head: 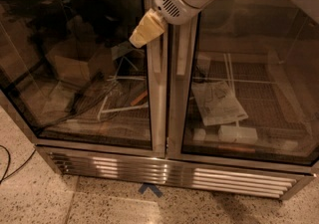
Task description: Place blue chip bag into bottom drawer
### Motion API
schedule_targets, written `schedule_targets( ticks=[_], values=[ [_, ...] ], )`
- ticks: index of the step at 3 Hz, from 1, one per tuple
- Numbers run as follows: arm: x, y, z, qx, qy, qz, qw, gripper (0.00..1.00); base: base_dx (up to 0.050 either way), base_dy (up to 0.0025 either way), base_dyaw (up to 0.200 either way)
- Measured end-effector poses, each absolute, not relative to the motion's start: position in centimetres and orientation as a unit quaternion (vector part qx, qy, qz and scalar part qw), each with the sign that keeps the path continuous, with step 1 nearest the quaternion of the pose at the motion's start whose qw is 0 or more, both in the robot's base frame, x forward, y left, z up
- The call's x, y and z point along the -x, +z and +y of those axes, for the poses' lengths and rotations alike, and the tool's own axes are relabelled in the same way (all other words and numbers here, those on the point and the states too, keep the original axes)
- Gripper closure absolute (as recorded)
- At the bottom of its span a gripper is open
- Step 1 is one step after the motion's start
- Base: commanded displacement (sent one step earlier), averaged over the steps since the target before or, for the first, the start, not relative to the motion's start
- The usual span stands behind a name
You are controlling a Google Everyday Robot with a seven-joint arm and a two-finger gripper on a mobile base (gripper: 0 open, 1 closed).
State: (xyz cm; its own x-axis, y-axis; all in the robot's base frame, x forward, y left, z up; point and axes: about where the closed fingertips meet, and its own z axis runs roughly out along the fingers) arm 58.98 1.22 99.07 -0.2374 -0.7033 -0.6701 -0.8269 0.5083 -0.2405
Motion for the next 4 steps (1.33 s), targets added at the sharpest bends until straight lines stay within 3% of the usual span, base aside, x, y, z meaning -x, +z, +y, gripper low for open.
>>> schedule_targets(
  ticks=[2,3,4],
  values=[
    [-58.97,98.56,1.49,0.494,0.085,0.781,0.373,0.34,0.000,0.00000,0.000],
    [-58.97,98.56,1.49,0.494,0.085,0.781,0.373,0.28,0.000,0.00000,0.000],
    [-58.96,98.57,1.49,0.494,0.085,0.781,0.373,0.40,0.000,0.00000,0.000]
  ],
)
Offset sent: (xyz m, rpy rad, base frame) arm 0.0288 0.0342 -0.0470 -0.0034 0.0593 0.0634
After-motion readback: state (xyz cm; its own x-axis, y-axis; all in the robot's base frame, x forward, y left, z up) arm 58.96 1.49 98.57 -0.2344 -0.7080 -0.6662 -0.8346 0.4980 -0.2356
